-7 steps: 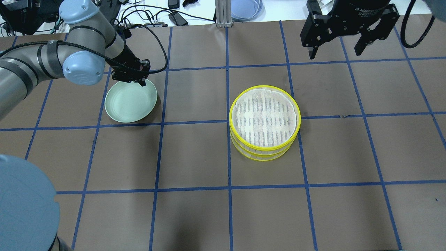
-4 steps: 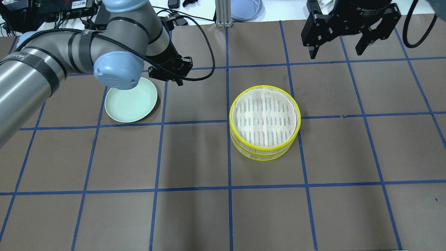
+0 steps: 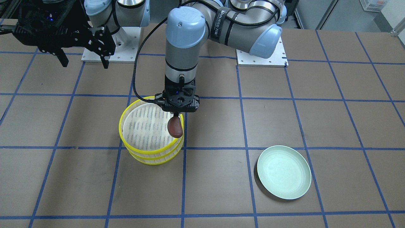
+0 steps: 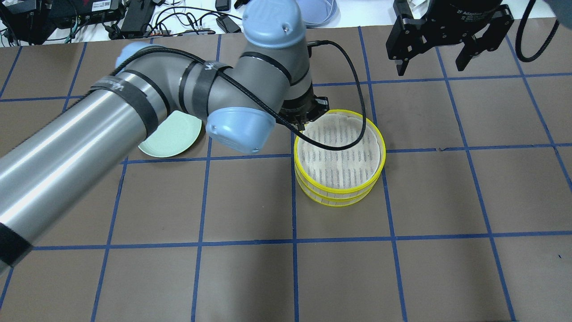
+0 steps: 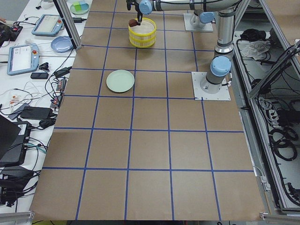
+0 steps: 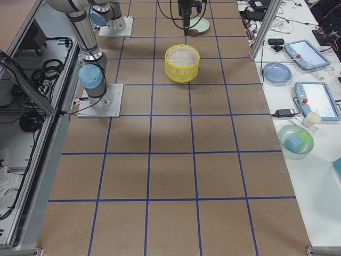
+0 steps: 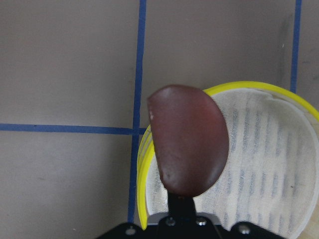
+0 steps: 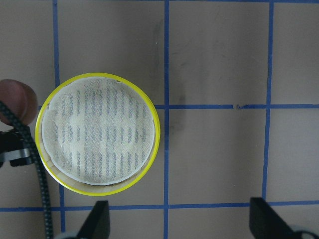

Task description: Stack buns with steamer

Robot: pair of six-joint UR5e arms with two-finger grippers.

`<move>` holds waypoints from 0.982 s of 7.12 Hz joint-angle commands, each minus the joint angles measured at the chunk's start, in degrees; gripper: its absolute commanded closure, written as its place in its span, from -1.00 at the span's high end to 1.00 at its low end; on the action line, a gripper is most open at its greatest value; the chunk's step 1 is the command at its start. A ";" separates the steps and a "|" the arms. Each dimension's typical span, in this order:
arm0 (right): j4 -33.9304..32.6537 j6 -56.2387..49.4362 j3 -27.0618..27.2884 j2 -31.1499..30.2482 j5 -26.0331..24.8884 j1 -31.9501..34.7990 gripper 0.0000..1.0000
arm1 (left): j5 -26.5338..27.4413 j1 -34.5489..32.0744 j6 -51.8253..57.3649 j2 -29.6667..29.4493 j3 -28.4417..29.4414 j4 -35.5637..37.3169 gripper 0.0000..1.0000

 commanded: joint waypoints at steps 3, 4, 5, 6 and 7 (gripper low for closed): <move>-1.35 0.15 0.11 0.00 0.00 0.00 1.00 | 0.88 -4.35 -8.24 -3.47 -0.38 0.92 0.07; -2.23 1.46 0.11 0.00 -0.09 0.00 1.00 | 0.88 -4.36 -9.29 -3.47 -0.82 0.92 0.74; -2.50 2.43 0.28 0.00 0.00 0.00 1.00 | 0.97 -4.36 -10.34 -3.38 -0.82 0.84 1.00; -2.68 2.44 0.28 0.00 0.00 0.00 1.00 | 0.97 -4.10 -9.22 -1.90 -0.82 0.92 1.00; -2.68 2.44 0.37 0.00 0.00 0.00 1.00 | 1.49 -1.22 -6.86 -0.41 -0.56 1.10 1.00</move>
